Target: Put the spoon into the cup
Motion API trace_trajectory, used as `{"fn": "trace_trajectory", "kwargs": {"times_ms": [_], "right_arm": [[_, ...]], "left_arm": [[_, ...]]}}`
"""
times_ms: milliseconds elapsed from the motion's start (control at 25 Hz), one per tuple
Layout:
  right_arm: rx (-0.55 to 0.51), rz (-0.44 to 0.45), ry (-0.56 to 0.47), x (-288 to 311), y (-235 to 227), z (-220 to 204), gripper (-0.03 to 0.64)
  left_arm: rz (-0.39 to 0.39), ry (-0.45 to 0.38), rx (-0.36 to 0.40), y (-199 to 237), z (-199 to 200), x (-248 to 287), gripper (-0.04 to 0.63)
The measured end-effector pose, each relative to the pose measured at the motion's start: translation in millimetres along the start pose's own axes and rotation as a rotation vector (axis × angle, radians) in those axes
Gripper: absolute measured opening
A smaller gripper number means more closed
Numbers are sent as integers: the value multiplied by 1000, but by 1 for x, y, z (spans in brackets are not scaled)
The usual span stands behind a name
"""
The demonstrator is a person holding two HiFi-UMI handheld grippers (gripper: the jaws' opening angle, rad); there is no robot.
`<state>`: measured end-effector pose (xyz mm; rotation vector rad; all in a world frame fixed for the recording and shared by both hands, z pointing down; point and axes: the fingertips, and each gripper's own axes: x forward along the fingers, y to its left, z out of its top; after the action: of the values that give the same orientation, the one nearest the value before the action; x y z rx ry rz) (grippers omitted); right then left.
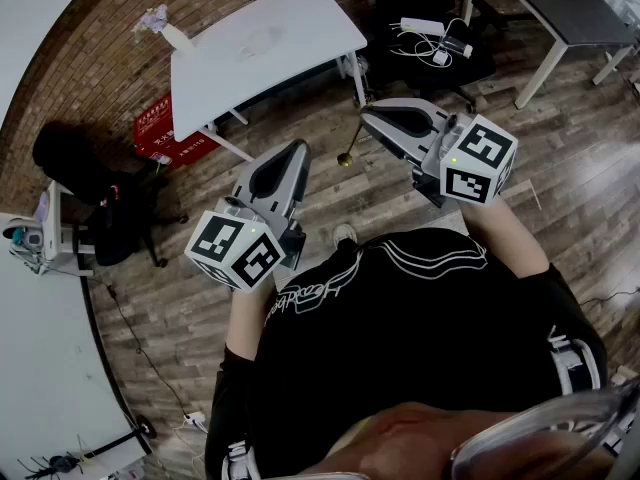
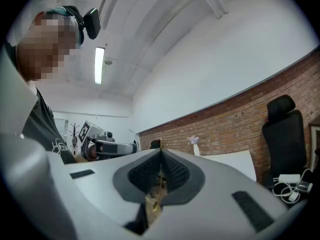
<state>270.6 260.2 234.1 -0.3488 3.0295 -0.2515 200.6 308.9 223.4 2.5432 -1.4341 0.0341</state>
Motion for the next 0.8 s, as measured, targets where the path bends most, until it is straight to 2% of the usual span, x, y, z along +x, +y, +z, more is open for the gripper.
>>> {"fn": "trace_trajectory", "kwargs": {"times_ms": [360, 520, 800], "right_arm": [[20, -10, 33, 15, -14, -14, 0], [64, -12, 54, 35, -25, -28, -2], [77, -50, 49, 78, -60, -35, -2]], "left_arm": [[2, 27, -2, 19, -13, 13, 5], [8, 43, -37, 47, -20, 17, 5], [49, 80, -108, 117, -31, 36, 3]]}}
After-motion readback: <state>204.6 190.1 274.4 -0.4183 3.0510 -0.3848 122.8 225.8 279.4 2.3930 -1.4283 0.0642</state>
